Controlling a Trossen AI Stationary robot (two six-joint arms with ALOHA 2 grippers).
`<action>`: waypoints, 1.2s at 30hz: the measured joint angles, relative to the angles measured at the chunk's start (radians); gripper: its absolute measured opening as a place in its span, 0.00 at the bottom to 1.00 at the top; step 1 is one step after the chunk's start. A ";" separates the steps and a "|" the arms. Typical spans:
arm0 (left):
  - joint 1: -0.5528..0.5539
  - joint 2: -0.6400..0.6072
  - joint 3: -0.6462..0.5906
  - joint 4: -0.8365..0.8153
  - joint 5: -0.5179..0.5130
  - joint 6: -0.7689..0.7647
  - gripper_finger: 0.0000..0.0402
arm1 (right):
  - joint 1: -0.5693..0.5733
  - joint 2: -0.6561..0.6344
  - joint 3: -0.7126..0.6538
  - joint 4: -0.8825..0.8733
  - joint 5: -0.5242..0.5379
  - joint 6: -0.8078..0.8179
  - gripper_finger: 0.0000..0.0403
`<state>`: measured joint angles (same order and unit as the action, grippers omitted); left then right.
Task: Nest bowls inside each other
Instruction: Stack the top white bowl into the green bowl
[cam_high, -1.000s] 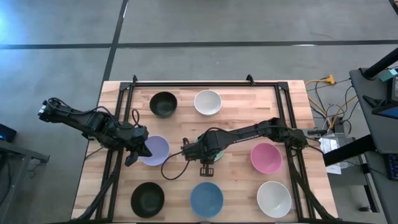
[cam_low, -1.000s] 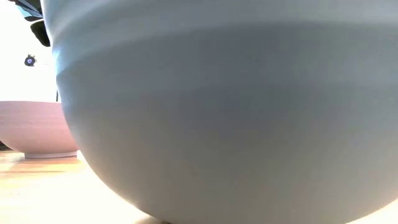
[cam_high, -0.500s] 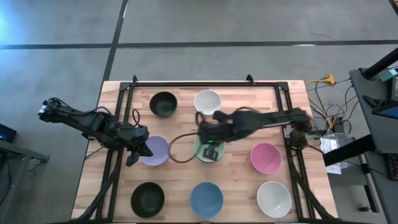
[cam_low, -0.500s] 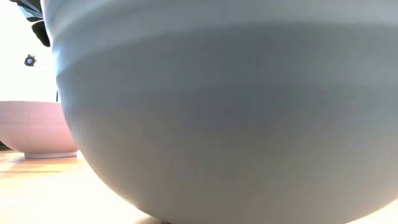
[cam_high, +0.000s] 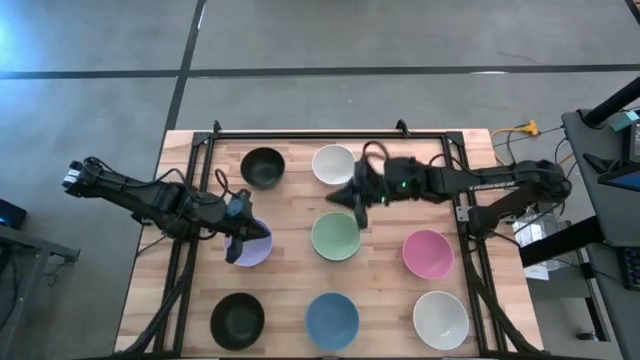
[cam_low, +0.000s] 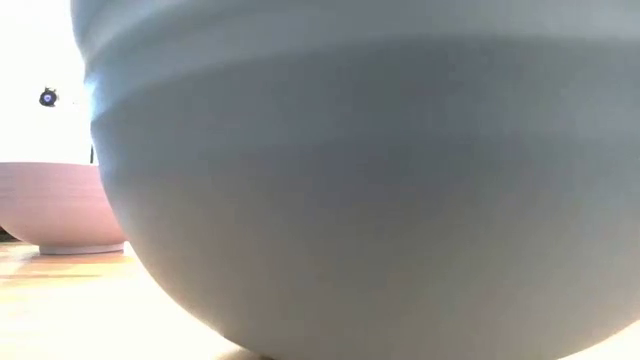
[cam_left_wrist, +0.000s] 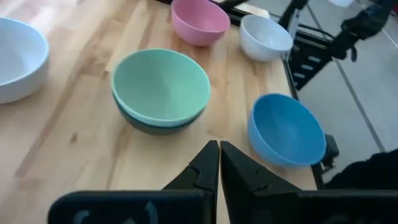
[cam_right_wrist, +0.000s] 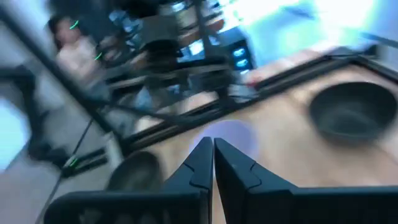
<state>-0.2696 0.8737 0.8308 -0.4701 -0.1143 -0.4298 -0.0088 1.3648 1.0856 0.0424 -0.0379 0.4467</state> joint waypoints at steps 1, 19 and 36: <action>0.009 0.003 0.004 0.002 0.000 -0.001 0.00 | -0.036 -0.016 -0.041 0.009 -0.002 0.018 0.02; 0.228 -0.017 0.021 0.181 -0.138 -0.007 0.00 | -0.449 0.165 0.056 -0.491 -0.365 -0.616 0.19; 0.284 -0.008 0.021 0.252 -0.134 -0.062 0.00 | -0.448 0.587 0.471 -0.850 -0.215 -1.068 0.38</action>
<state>0.0139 0.8654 0.8520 -0.2181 -0.2478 -0.4919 -0.4567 1.9520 1.5563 -0.8078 -0.2527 -0.6212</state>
